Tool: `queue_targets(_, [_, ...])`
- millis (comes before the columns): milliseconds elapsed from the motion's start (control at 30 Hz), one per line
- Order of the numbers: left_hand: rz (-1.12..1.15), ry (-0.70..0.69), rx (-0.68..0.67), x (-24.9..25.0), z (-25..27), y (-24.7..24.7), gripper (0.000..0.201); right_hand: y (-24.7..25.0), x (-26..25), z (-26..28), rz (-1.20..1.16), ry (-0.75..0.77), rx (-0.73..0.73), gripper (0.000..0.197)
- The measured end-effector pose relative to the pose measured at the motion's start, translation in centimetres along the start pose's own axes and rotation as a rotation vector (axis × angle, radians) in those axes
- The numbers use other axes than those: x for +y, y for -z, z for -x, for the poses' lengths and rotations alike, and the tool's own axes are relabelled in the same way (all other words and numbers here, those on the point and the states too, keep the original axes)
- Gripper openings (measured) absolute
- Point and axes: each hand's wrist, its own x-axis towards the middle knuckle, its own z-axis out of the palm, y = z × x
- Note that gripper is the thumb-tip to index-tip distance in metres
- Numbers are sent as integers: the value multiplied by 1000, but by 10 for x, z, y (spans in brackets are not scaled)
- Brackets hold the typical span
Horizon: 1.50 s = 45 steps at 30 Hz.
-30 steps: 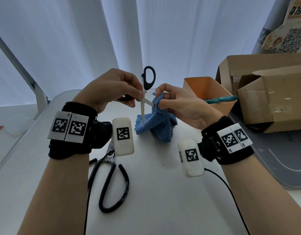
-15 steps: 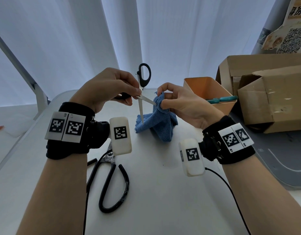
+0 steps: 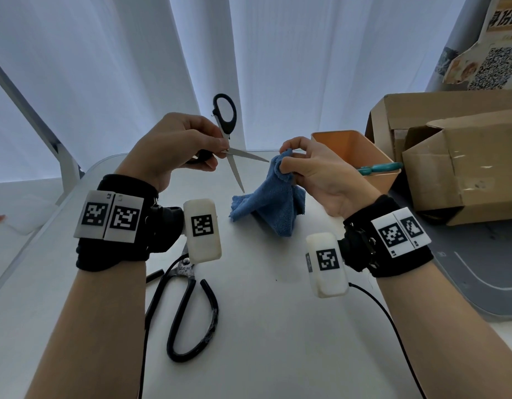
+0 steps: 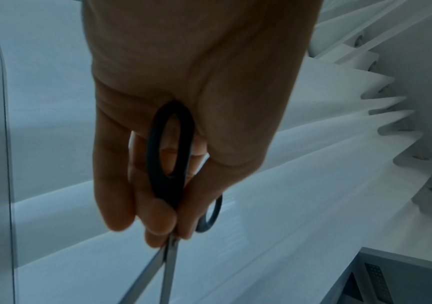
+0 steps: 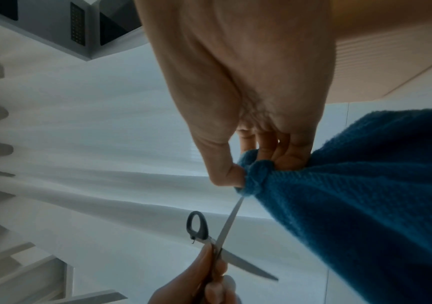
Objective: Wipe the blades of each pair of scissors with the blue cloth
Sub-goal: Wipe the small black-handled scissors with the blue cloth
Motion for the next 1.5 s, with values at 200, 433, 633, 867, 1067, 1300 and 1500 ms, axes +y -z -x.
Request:
queue_targets(200, [69,-30,8,4,0,-9,6,-5,2,-1,-269,-29,-10,38])
queue_targets(433, [140,-72,76,6,-2,-18,8,-2,3,-6,-569,-48,29,21])
queue_targets(633, [111,-101,36,7,-1,-28,8,-9,3,-6,-586,-29,-6,27])
queue_targets(867, [100,-125,17,7,-2,-39,7,-16,4,-4,-610,-35,5,43])
queue_targets(1067, [62,-143,-27,9,-2,-53,5,-18,2,-5,-593,-16,124,41])
queue_targets(1300, [44,-153,-14,8,-3,-50,5,-19,-2,-3,-592,0,111,29])
queue_targets(1500, [58,-145,-44,9,-3,-52,4,-19,0,-3,-571,-19,121,30])
